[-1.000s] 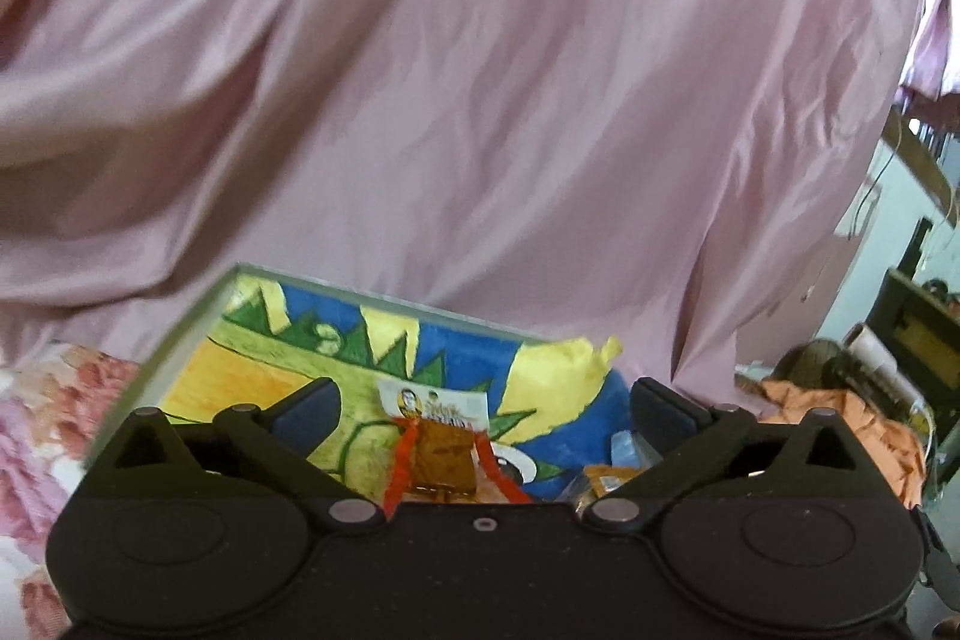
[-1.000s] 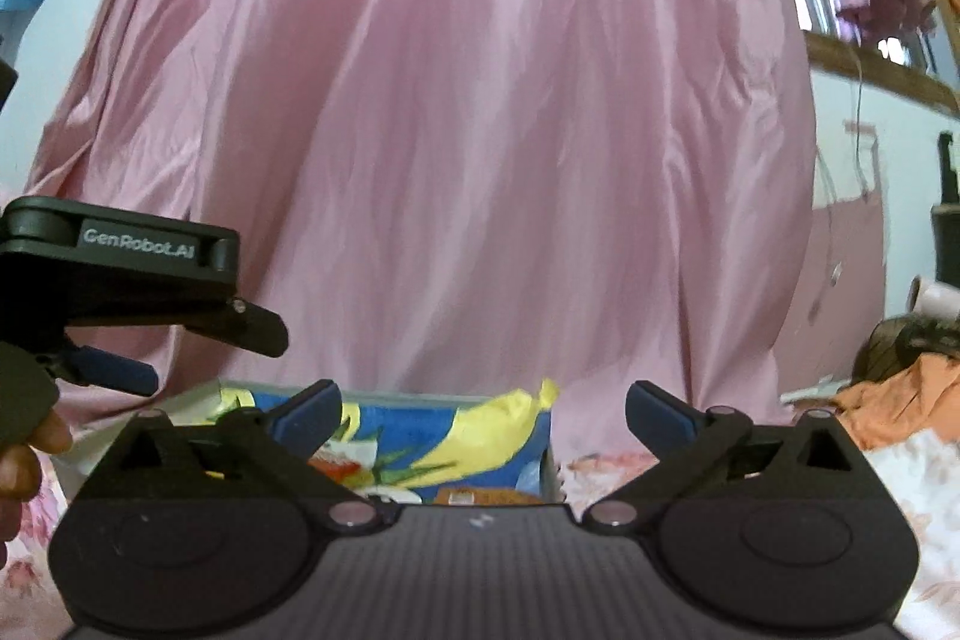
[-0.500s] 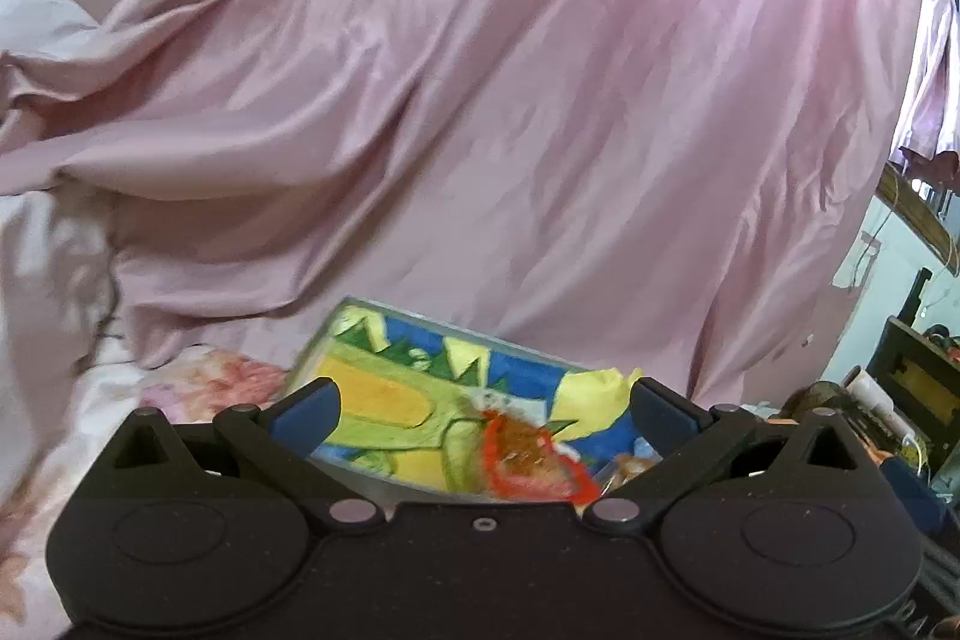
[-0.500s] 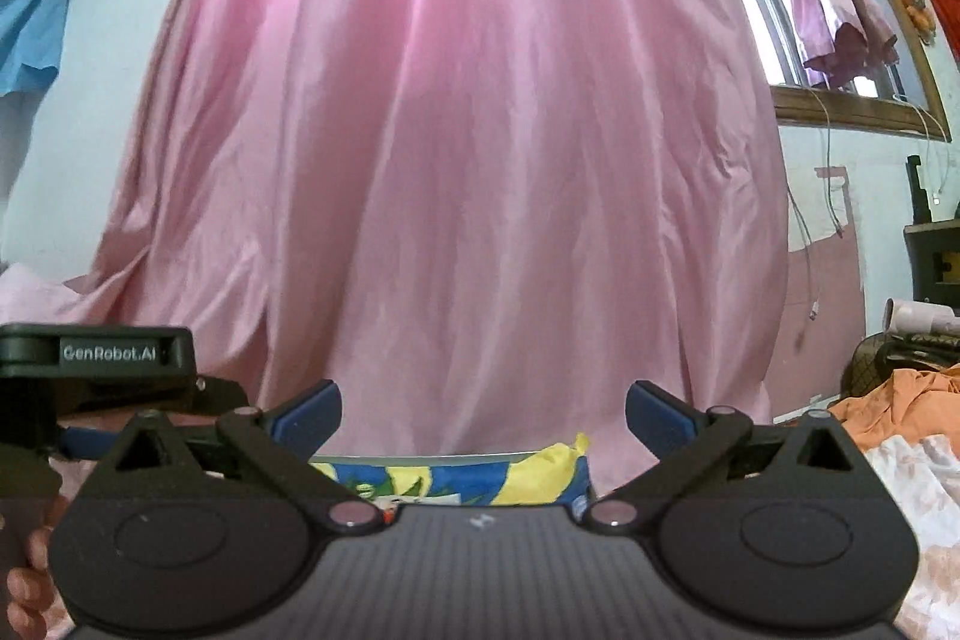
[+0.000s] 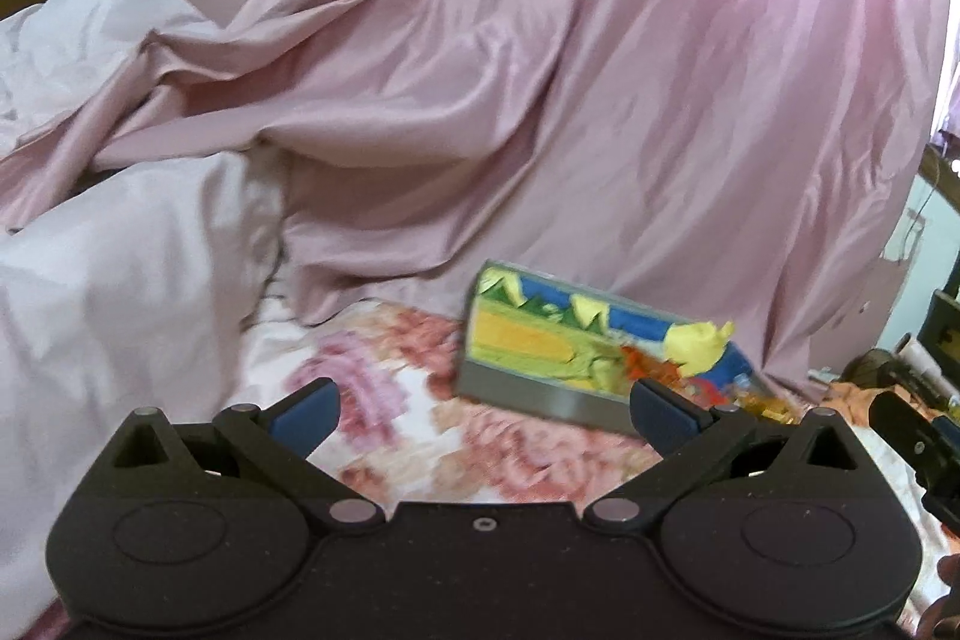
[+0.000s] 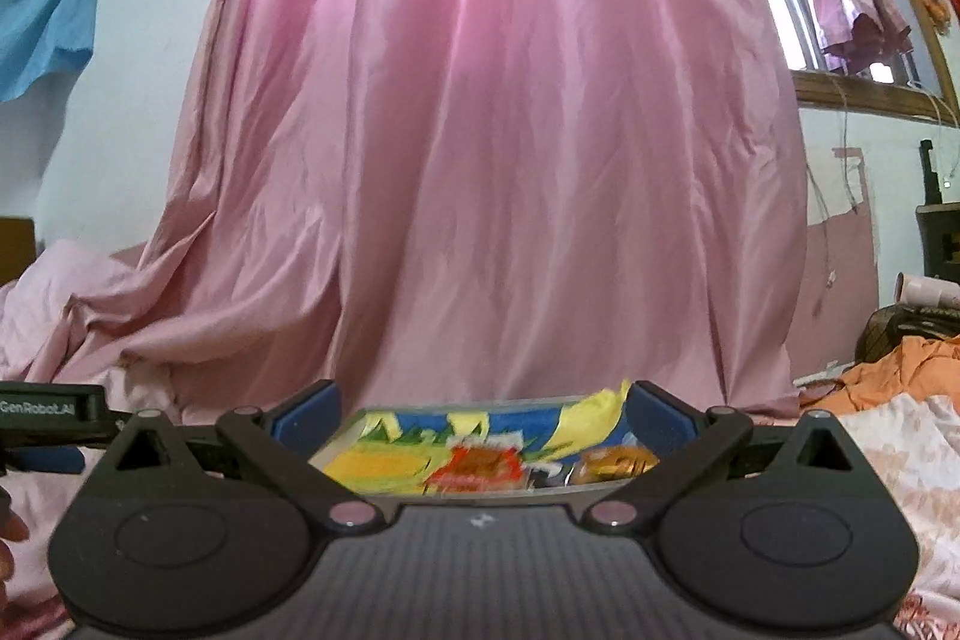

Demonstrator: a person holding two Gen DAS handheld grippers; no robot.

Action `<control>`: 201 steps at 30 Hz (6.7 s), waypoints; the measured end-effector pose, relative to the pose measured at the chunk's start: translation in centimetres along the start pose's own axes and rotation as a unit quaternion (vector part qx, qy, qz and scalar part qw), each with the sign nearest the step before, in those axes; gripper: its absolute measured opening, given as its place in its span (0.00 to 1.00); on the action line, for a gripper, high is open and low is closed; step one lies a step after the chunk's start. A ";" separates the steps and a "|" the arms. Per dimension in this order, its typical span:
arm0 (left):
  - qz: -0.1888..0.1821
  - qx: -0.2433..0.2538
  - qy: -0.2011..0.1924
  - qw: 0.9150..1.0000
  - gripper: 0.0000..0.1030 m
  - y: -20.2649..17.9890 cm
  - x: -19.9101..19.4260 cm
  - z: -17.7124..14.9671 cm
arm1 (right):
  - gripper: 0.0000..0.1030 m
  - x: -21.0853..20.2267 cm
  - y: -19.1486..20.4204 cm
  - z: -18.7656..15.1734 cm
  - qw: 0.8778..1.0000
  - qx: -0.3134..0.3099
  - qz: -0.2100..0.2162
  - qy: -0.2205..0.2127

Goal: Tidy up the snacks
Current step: 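Withdraw both tools from the tray toward the remaining snacks, then grasp the yellow-green wrapped bar with the right tool, then lift the yellow-green bar with the right tool while the left tool grasps the dried brown strip, then carry the bar and brown strip into the tray and open both tools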

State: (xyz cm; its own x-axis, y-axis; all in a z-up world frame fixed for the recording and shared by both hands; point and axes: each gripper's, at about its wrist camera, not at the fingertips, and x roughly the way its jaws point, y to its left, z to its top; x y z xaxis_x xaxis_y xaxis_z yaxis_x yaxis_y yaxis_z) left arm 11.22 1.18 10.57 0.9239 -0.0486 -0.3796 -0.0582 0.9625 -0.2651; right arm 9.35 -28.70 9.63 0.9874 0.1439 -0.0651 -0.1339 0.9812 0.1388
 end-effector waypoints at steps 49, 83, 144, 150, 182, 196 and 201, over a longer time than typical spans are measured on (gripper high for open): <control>0.031 -0.095 0.179 0.979 0.99 10.4 8.0 -8.1 | 1.00 6.4 9.6 -11.9 0.953 -0.141 0.066 0.260; -0.023 0.072 0.192 0.978 0.65 6.3 12.1 -9.3 | 0.58 9.9 9.0 -15.1 0.938 -0.141 0.108 0.297; -0.061 0.156 0.190 0.967 0.42 2.4 7.7 -11.2 | 0.47 5.3 10.3 -16.1 0.924 -0.311 0.097 0.199; -0.061 0.153 0.183 0.969 0.42 2.5 7.5 -11.1 | 0.47 5.2 10.5 -16.1 0.923 -0.324 0.092 0.184; -0.082 0.110 0.082 0.987 0.42 -0.9 9.5 -4.5 | 0.48 5.9 8.6 -12.6 0.943 -0.322 0.052 0.073; -0.099 0.059 0.028 0.993 0.42 -5.8 20.7 4.7 | 0.48 14.3 4.4 -5.8 0.971 -0.237 0.025 0.037; -0.095 0.046 0.050 0.993 0.42 -6.6 24.7 4.4 | 0.29 17.5 2.4 -4.9 0.981 -0.187 0.011 0.055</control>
State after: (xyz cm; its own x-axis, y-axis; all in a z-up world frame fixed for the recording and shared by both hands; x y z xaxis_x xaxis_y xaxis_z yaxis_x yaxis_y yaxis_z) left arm 36.11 -5.24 6.83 0.8730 -0.2526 -0.4173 0.1520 0.9538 -0.2592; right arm 25.92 -23.23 3.97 0.9717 0.1582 -0.1757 -0.1966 0.9534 -0.2287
